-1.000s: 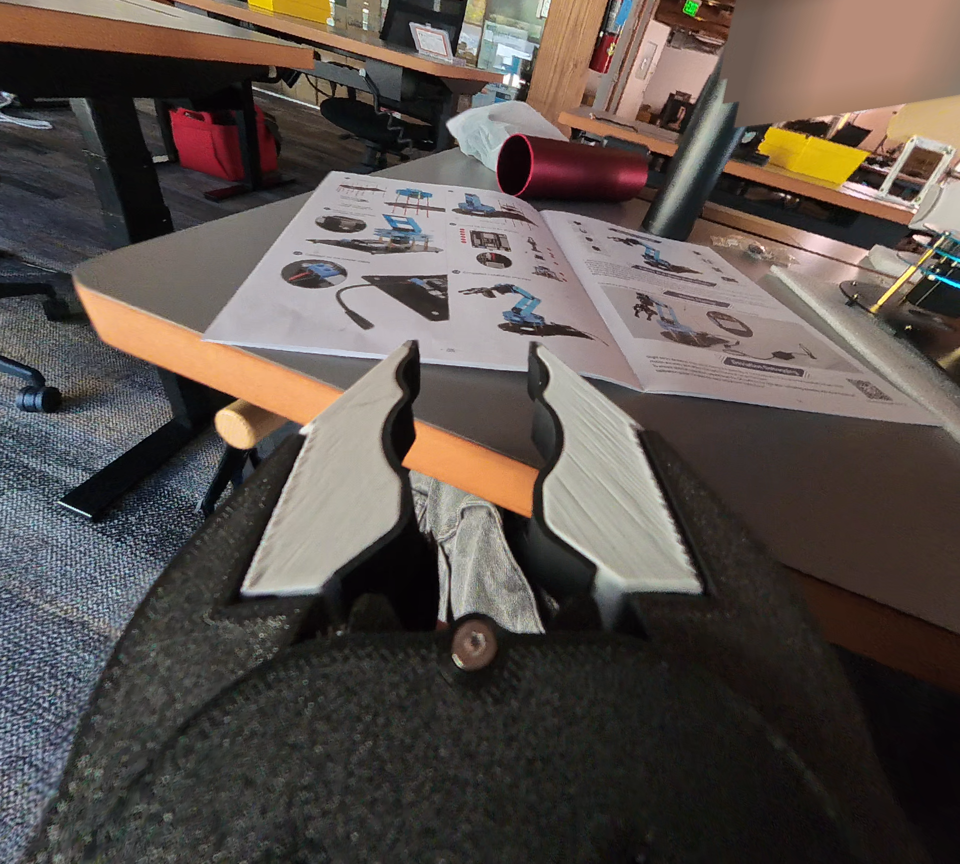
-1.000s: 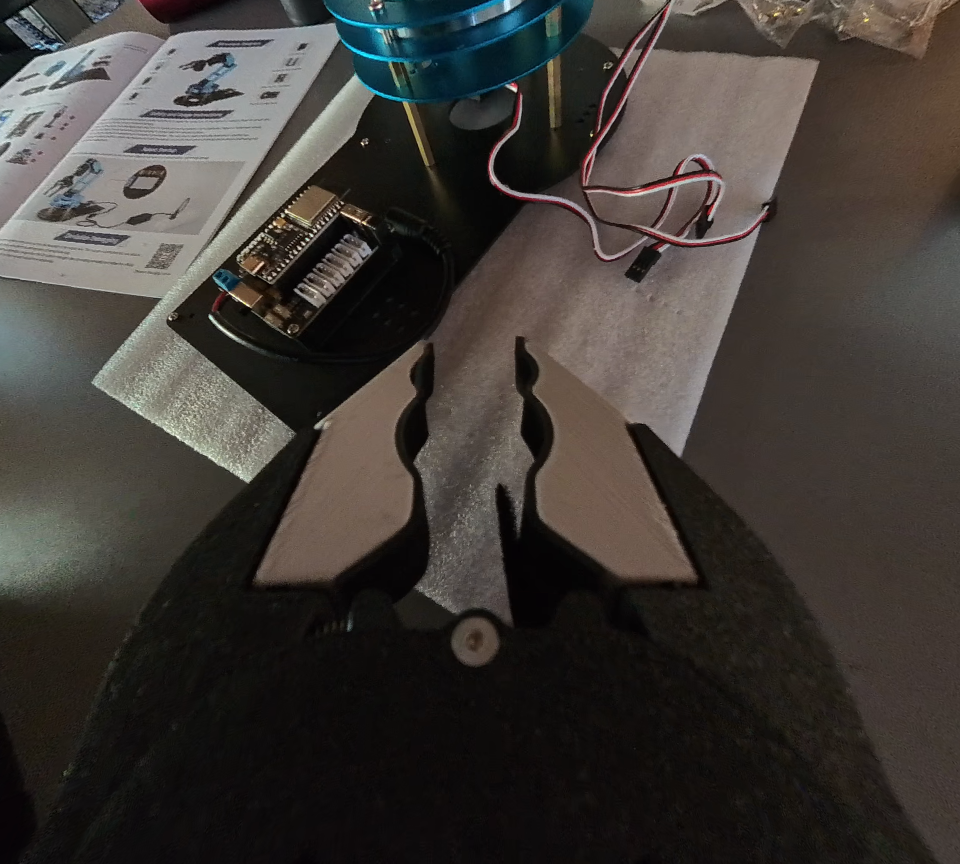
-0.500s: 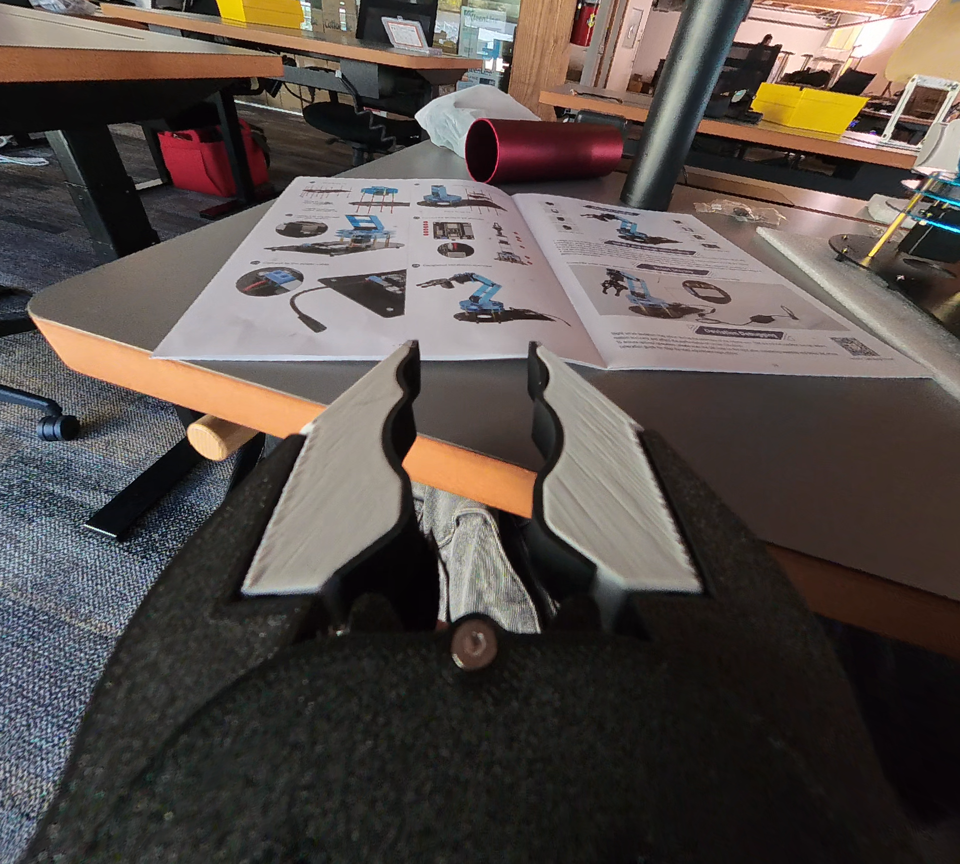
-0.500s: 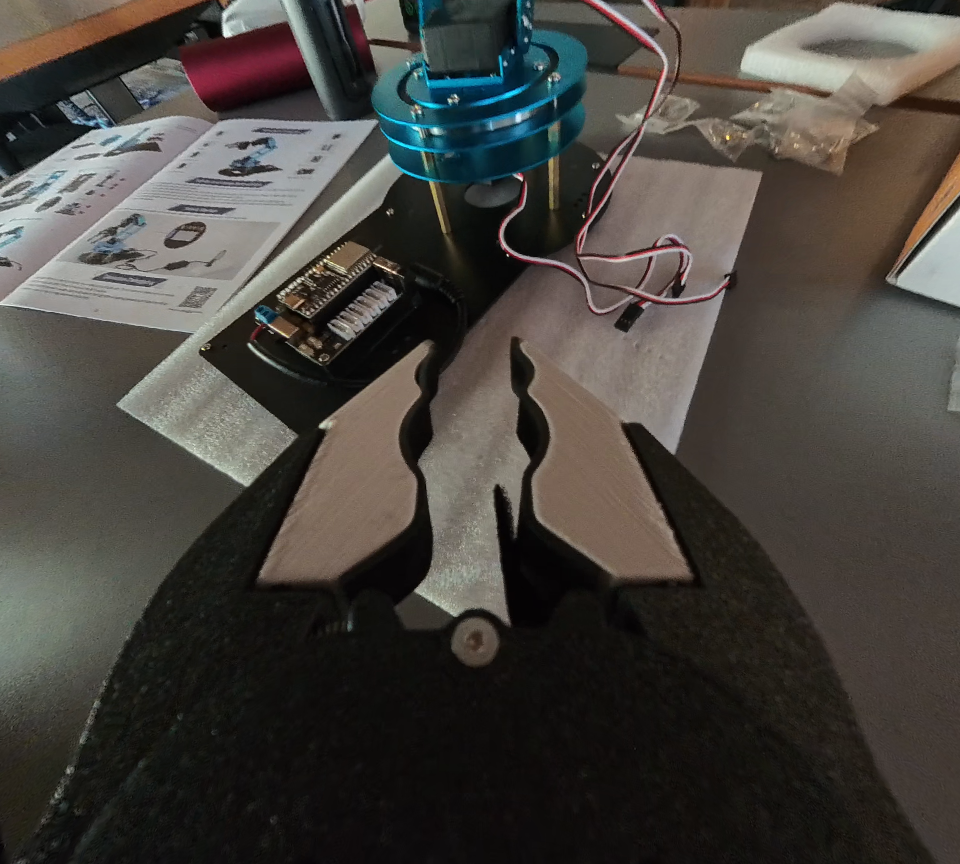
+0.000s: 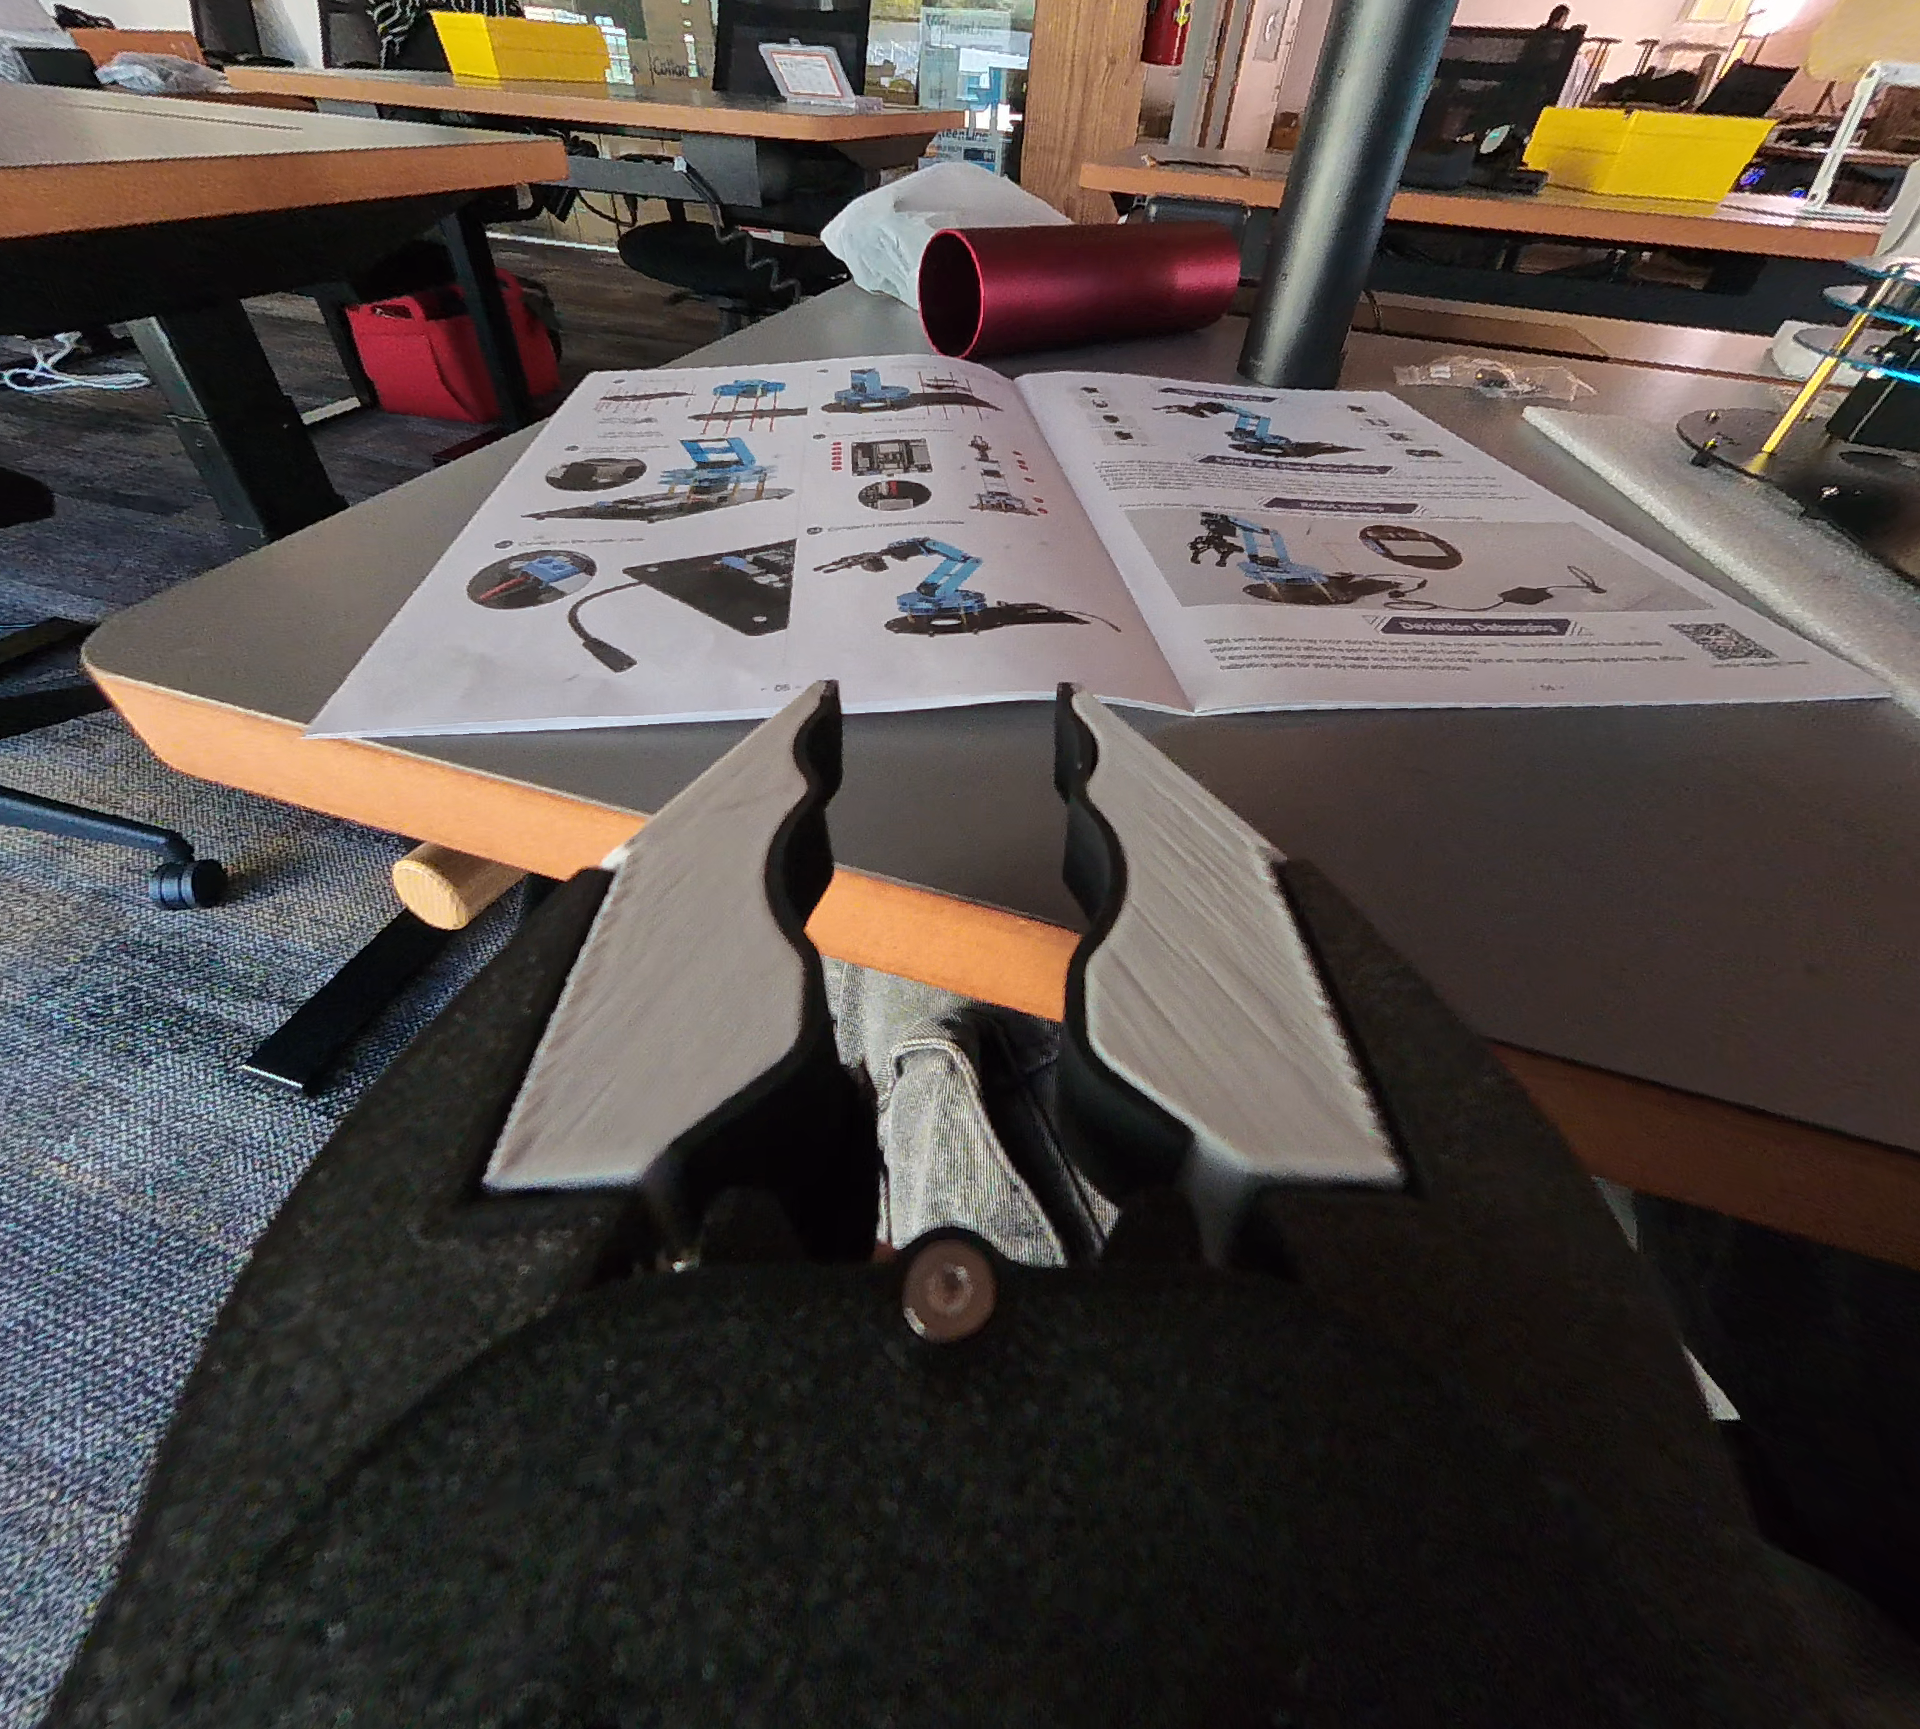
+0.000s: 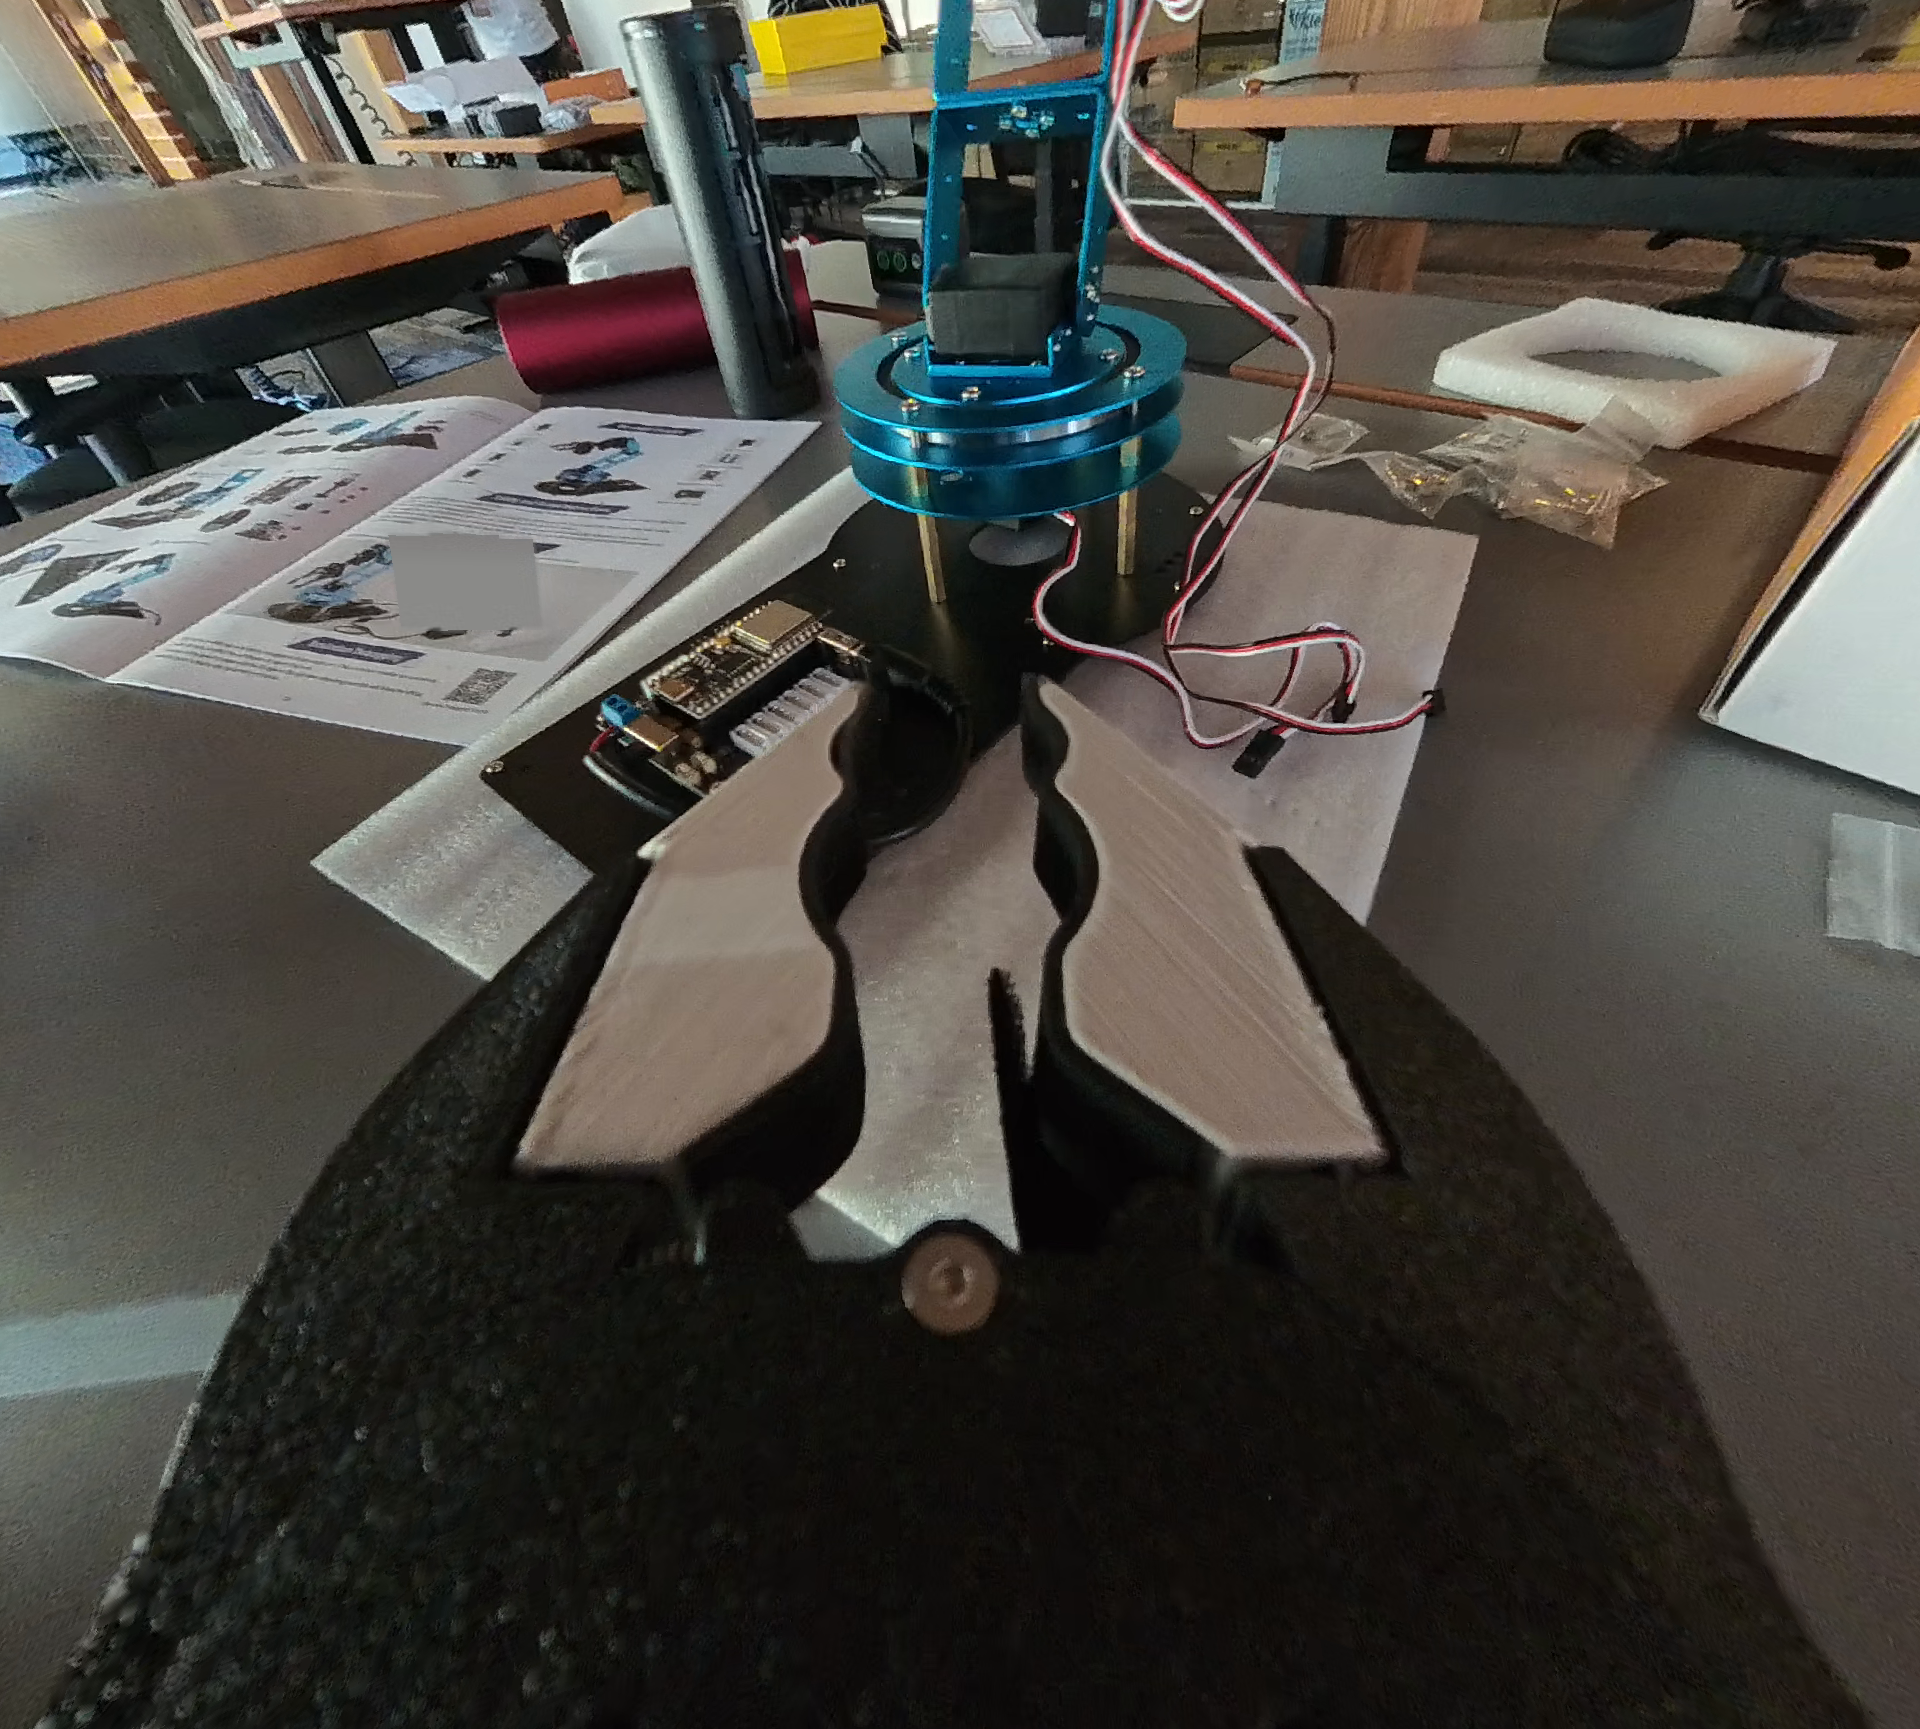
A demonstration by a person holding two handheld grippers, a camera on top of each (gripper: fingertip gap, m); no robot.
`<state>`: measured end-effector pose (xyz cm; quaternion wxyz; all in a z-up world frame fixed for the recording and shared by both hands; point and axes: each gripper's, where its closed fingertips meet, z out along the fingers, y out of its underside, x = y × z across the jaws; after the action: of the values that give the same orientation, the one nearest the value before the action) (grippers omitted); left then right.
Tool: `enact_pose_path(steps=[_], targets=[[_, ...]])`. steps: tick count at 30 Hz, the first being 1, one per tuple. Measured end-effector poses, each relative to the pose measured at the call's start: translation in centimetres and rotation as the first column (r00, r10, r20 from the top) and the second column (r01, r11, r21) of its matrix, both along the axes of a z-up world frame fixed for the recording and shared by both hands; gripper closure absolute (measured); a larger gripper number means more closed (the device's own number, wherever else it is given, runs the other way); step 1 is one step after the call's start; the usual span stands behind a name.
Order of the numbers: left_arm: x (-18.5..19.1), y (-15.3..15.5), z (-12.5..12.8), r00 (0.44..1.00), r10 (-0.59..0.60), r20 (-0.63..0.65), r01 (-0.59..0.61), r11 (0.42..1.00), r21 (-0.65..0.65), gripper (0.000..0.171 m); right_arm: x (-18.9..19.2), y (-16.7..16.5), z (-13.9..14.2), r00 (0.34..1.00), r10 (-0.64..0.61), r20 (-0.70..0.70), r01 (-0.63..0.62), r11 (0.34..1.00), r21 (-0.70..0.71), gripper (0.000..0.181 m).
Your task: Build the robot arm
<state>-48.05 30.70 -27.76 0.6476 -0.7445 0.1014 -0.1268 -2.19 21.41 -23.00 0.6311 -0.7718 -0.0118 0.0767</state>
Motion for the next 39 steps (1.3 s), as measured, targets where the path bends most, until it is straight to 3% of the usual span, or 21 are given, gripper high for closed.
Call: enact_pose_path(steps=[39], targets=[[-0.49, 0.48, -0.62, 0.999, -0.01, 0.043, 0.012, 0.999, -0.039, 0.131, -0.55, 0.36, -0.42, 1.0, 0.025, -0.008, -0.025, 0.999, -0.033, 0.156]])
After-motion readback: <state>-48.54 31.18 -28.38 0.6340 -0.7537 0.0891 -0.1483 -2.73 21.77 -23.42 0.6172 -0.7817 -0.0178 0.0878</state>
